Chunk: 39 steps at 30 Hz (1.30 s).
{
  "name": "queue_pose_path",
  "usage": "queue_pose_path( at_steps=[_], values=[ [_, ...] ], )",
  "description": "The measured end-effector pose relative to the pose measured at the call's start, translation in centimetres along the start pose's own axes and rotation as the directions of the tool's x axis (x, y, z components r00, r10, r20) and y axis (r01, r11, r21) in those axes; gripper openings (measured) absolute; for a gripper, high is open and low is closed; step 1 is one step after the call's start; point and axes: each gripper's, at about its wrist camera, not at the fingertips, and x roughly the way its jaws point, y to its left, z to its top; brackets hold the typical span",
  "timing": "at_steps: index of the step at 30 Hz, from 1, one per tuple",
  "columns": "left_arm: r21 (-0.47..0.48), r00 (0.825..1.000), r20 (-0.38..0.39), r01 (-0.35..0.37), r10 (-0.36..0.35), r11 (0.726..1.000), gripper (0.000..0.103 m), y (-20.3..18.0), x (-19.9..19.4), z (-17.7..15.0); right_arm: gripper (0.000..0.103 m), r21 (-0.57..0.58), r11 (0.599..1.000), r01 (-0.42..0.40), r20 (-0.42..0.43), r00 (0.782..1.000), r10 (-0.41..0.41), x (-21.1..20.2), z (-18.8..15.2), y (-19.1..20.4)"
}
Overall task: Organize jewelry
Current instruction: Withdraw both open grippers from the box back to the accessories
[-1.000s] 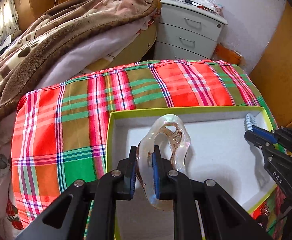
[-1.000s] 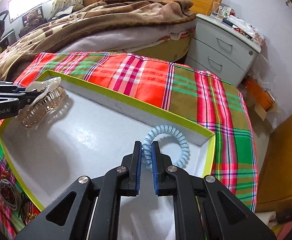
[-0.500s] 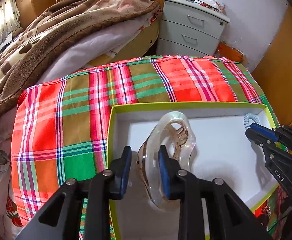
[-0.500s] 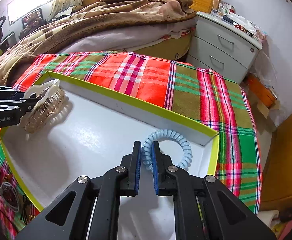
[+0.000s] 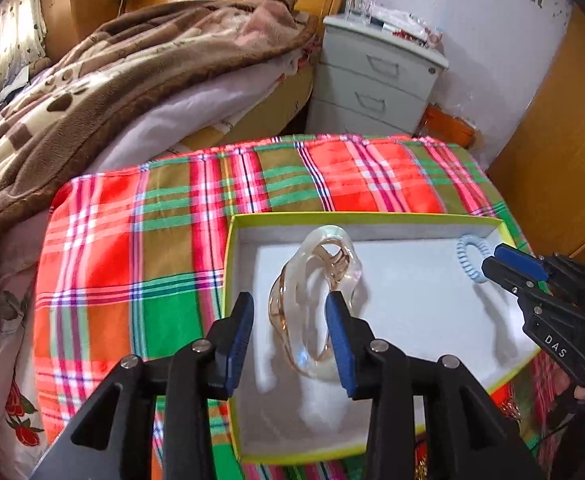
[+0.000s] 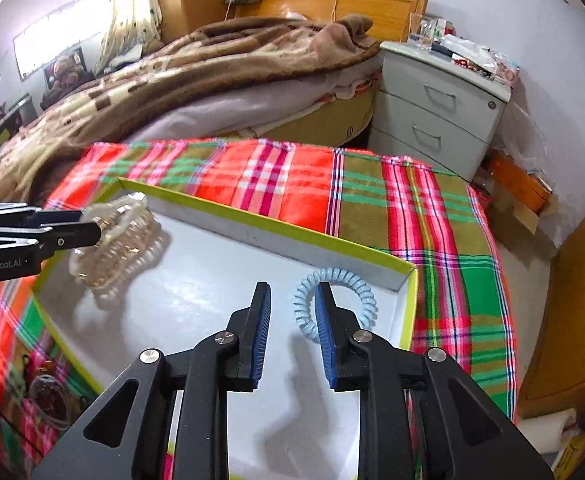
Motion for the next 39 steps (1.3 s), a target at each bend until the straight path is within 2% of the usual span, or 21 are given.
queue_pose_path(
  at_steps=[1,2,7,14,20,26,28,31,39],
  values=[
    [-0.002,1.0,0.015,0.011,-0.011,1.0,0.04,0.0,-0.6,-0.2,0.042,0.012,1.0,-0.008,0.017,1.0,0.008,-0.7,-0.2,-0.1],
    [-0.004,0.999,0.032,0.027,-0.026,1.0,0.04,0.1,-1.4,-0.4,0.045,0.023,1.0,-0.018,0.033,0.999,0.018,-1.4,-0.3,-0.1],
    [-0.01,0.993,0.103,0.065,-0.064,0.998,0.044,0.1,-4.9,-1.8,0.045,0.089,0.995,-0.049,0.093,0.995,0.041,-4.4,-1.7,-0.3],
    [-0.005,0.986,0.135,0.098,-0.097,0.995,0.044,0.0,-7.7,-5.0,0.045,0.105,0.991,-0.077,0.124,0.99,0.064,-7.6,-4.7,0.8],
    [-0.009,0.985,0.124,0.122,-0.12,0.993,0.044,0.1,-8.6,-7.9,0.045,0.087,0.993,-0.076,0.102,0.993,0.067,-8.5,-7.5,2.3],
    [-0.006,0.989,0.085,0.122,-0.121,0.992,0.045,0.5,-8.5,-11.3,0.045,0.051,0.994,-0.095,0.035,0.995,0.093,-7.8,-9.7,3.9],
    [-0.013,0.991,0.073,0.115,-0.114,0.993,0.045,0.8,-8.4,-12.2,0.045,0.013,0.996,-0.092,-0.003,0.996,0.092,-7.2,-10.0,4.7],
    [-0.052,0.987,0.058,0.154,-0.151,0.987,0.045,1.7,-8.2,-13.2,0.045,-0.023,0.994,-0.111,-0.038,0.993,0.11,-6.6,-10.4,5.5],
    [-0.088,0.992,0.045,0.123,-0.119,0.989,0.045,3.3,-8.1,-14.6,0.043,-0.082,0.992,-0.095,-0.128,0.988,0.084,-5.2,-10.7,6.1]
  ],
)
